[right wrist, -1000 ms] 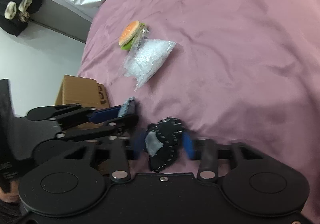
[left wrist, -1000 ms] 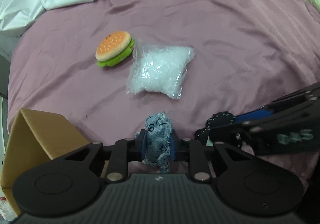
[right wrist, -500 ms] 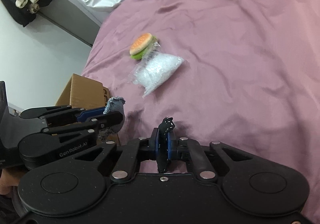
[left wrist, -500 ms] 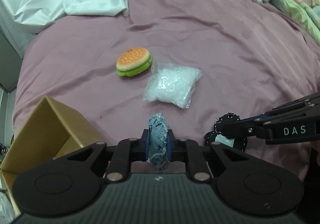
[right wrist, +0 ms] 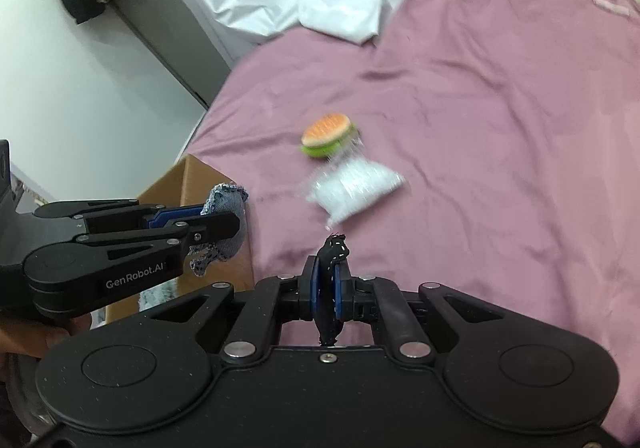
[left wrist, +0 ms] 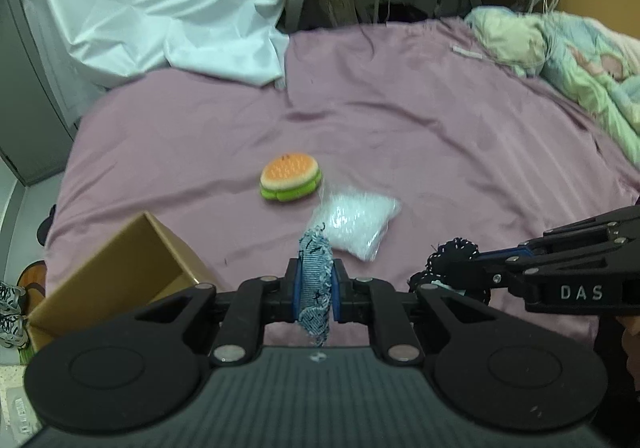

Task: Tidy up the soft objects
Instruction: 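Carry the blue cat plush with the left gripper while the right carries the black patch over the box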

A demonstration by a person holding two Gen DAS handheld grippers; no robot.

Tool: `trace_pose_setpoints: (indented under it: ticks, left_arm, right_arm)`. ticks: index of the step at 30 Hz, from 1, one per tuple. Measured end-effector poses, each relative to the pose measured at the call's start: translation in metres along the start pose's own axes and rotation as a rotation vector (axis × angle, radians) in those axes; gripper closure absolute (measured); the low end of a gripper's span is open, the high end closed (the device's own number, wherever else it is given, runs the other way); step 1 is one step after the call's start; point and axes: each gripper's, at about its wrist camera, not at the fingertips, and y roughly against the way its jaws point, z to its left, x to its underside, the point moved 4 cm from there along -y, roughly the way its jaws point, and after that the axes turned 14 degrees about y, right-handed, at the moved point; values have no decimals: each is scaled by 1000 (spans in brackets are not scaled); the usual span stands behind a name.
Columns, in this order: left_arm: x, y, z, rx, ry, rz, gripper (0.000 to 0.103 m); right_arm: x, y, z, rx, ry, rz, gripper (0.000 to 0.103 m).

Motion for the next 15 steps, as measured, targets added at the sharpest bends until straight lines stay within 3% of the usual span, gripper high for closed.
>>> trace_pose_setpoints:
  ticks: [15]
  left_arm:
    - [-6,57,17,5,113,-147,90]
  right_arm:
    - [-28,29,22,15,91,-106,95]
